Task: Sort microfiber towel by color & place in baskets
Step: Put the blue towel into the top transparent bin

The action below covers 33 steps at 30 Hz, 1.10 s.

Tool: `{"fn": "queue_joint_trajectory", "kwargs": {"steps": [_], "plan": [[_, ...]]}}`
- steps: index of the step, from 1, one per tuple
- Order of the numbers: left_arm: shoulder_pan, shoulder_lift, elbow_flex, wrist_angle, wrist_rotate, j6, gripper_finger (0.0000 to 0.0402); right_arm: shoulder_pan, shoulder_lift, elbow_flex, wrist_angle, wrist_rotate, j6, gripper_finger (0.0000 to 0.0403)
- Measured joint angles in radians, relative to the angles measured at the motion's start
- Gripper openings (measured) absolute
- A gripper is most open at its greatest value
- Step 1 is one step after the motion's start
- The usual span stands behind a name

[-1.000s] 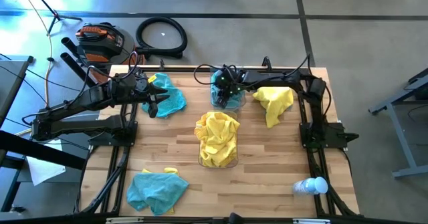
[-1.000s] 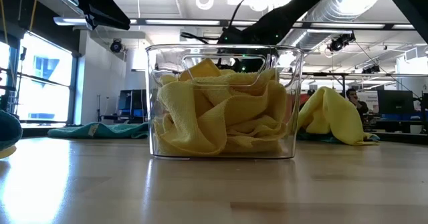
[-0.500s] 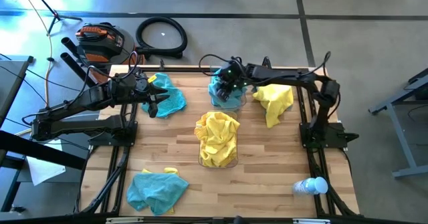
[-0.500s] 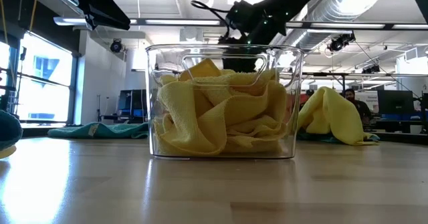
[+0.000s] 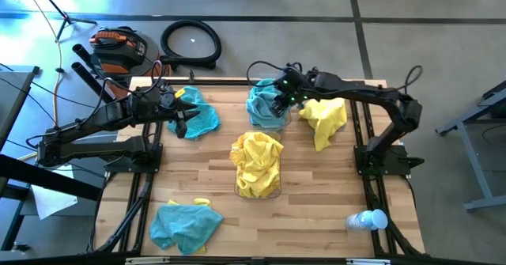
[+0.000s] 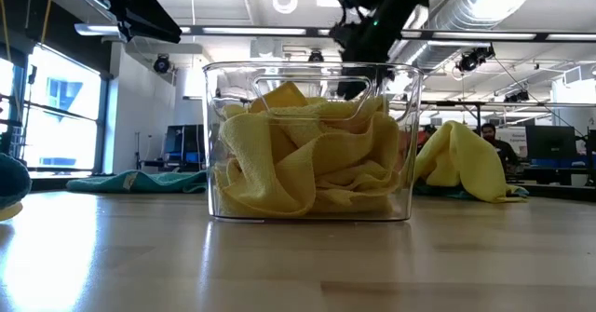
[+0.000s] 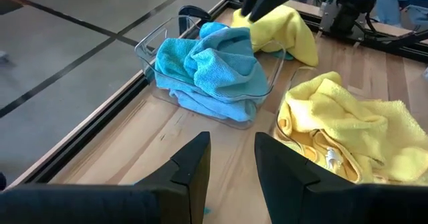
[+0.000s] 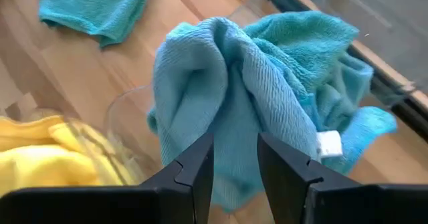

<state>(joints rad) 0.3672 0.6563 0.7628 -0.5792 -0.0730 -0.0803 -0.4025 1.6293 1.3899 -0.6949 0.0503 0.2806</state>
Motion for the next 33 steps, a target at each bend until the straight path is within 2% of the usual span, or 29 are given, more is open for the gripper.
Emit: {"fn": "queue_joint_trajectory", "kwargs": {"steps": [3,6,11,15,20,23,25,29,33], "plan": [[0.0,0.0,0.0,0.0,-0.003,-0.039,0.0105,0.037,-0.076,-0.052,0.051,0.047,0.013,0.0113],[0.0,0.0,0.0,0.0,-0.003,-0.046,0.0105,0.068,-0.173,-0.165,0.125,0.057,0.068,0.0113],[0.0,0.012,0.0,-0.001,-0.016,-0.04,0.0105,0.137,-0.353,-0.392,0.223,0.12,0.282,0.0113],[0.0,0.067,0.0,-0.046,-0.113,-0.05,0.0105,0.237,-0.467,-0.522,0.275,0.21,0.463,0.0113],[0.018,0.219,0.0,-0.12,-0.228,-0.115,0.0105,0.368,-0.523,-0.58,0.308,0.357,0.612,0.0113],[0.084,0.324,0.0,-0.131,-0.226,-0.179,0.0105,0.424,-0.526,-0.58,0.313,0.419,0.659,0.0113],[0.148,0.393,0.0,-0.143,-0.188,-0.199,0.0105,0.449,-0.525,-0.58,0.316,0.443,0.686,0.0113],[0.293,0.523,0.0,-0.153,-0.107,-0.195,0.0105,0.483,-0.525,-0.58,0.316,0.477,0.718,0.0113],[0.403,0.637,0.0,-0.137,-0.092,-0.183,0.0105,0.501,-0.525,-0.58,0.312,0.517,0.733,0.0113]]}}
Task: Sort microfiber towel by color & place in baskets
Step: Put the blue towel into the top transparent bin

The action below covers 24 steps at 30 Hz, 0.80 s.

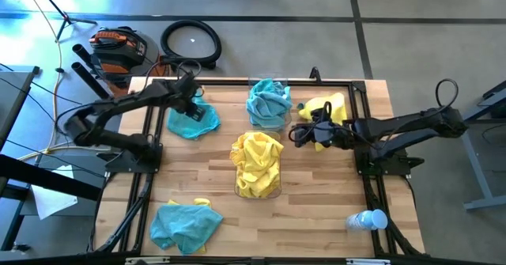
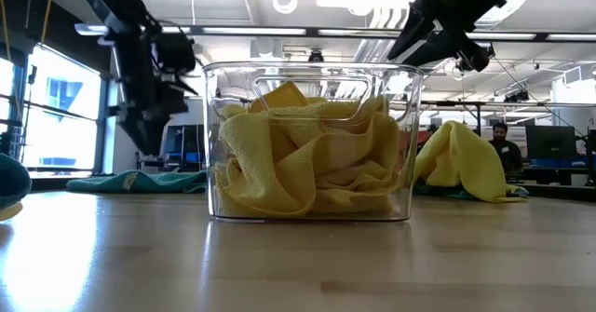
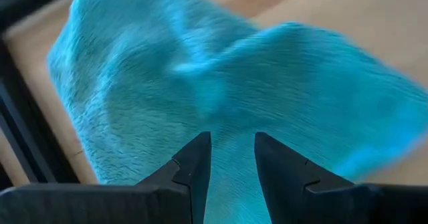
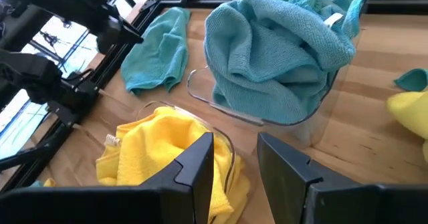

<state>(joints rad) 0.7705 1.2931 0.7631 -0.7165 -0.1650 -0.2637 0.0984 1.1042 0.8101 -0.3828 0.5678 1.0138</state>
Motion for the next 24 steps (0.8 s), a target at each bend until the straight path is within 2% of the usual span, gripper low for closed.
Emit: {"fn": "queue_joint_trajectory", "kwargs": {"steps": [5,10,14,17,21,24], "plan": [[0.094,0.13,0.0,0.015,0.032,-0.023,0.0105,0.002,0.0,0.0,0.0,0.021,-0.002,0.0113],[0.12,0.243,0.0,0.045,0.067,-0.022,0.0105,0.0,0.0,0.0,-0.019,0.023,-0.025,0.0113],[0.086,0.286,0.007,0.062,0.004,-0.039,0.0103,0.0,0.0,0.0,-0.063,0.022,-0.027,0.0113],[0.072,0.299,0.009,0.067,0.001,-0.041,0.0078,0.0,0.0,0.0,-0.097,0.021,-0.038,0.0113],[0.065,0.304,0.009,0.067,0.047,-0.091,0.0012,0.0,0.0,0.0,-0.107,0.018,-0.098,0.0113],[0.055,0.304,0.008,0.066,0.082,-0.149,0.0007,0.0,0.0,0.0,-0.108,0.014,-0.179,0.0113]]}}
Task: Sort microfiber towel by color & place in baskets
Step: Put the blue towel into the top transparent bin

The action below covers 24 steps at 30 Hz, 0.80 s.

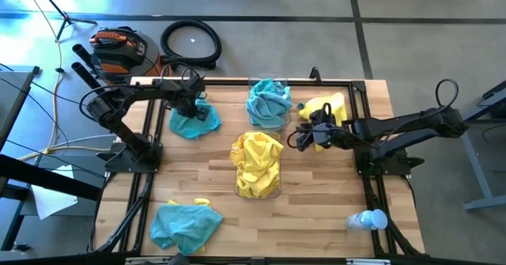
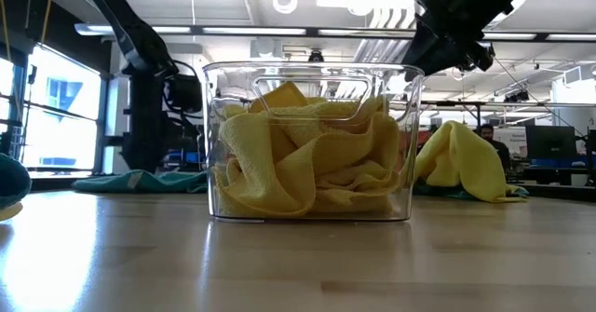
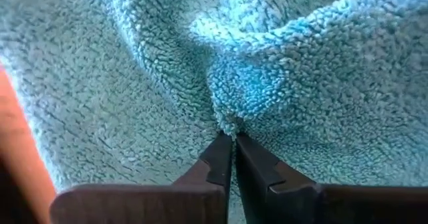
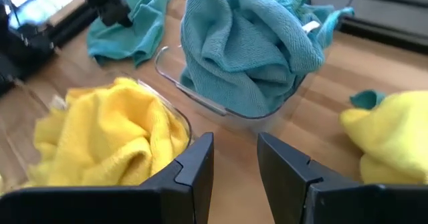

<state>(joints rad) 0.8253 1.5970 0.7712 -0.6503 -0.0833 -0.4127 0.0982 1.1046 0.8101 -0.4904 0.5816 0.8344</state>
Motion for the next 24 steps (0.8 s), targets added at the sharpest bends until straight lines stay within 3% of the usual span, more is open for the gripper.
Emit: {"fn": "queue_joint_trajectory", "kwargs": {"steps": [6,11,17,24], "plan": [[-0.062,-0.074,0.008,-0.054,0.066,-0.146,0.0001,-0.014,-0.002,0.0,-0.069,-0.047,-0.119,0.0112],[-0.171,-0.223,0.094,-0.122,-0.003,-0.285,0.0,-0.089,-0.034,-0.031,-0.252,-0.123,-0.17,0.0087],[-0.312,-0.329,0.275,-0.211,-0.146,-0.406,0.0,-0.213,-0.214,-0.202,-0.086,-0.269,-0.346,0.0044],[-0.426,-0.295,0.544,-0.215,-0.282,-0.45,0.0,-0.347,-0.408,-0.372,0.093,-0.495,-0.414,0.0003]]}}
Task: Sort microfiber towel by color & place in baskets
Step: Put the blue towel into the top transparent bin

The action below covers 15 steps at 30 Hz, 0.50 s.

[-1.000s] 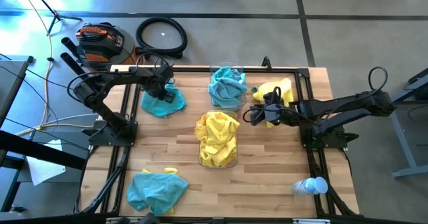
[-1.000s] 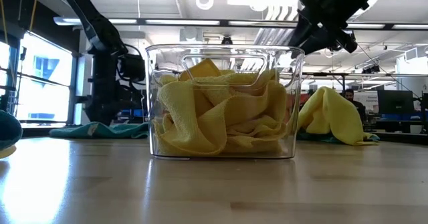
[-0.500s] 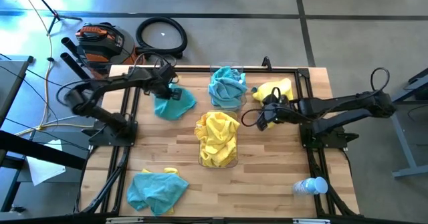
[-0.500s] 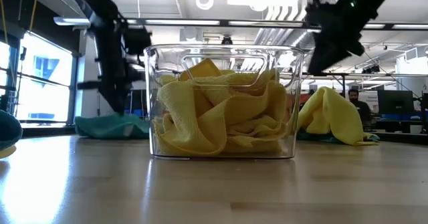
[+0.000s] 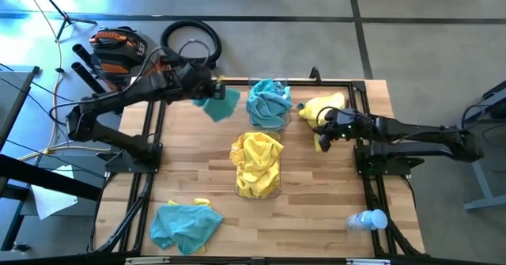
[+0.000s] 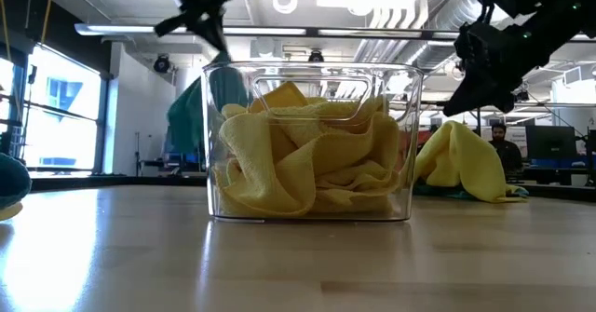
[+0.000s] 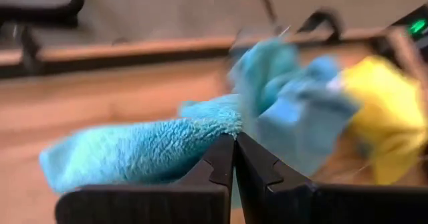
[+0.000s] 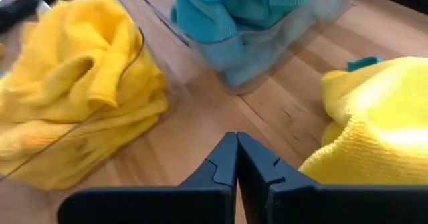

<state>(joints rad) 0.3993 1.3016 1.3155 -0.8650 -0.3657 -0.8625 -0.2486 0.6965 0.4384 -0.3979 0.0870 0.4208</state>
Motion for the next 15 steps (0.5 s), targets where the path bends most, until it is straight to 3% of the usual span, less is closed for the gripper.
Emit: {"fn": "queue_joint_trajectory", "kwargs": {"steps": [8,12,15], "plan": [[-0.021,0.193,0.343,0.04,-0.088,0.13,0.0,-0.042,-0.017,-0.012,0.022,-0.036,-0.061,0.0008],[-0.003,0.327,0.504,0.075,-0.059,0.211,0.0,-0.047,-0.017,-0.012,0.022,-0.036,-0.063,0.0008],[0.011,0.423,0.599,0.097,0.02,0.234,0.0,-0.047,-0.017,-0.012,0.022,-0.036,-0.064,0.0008]]}}
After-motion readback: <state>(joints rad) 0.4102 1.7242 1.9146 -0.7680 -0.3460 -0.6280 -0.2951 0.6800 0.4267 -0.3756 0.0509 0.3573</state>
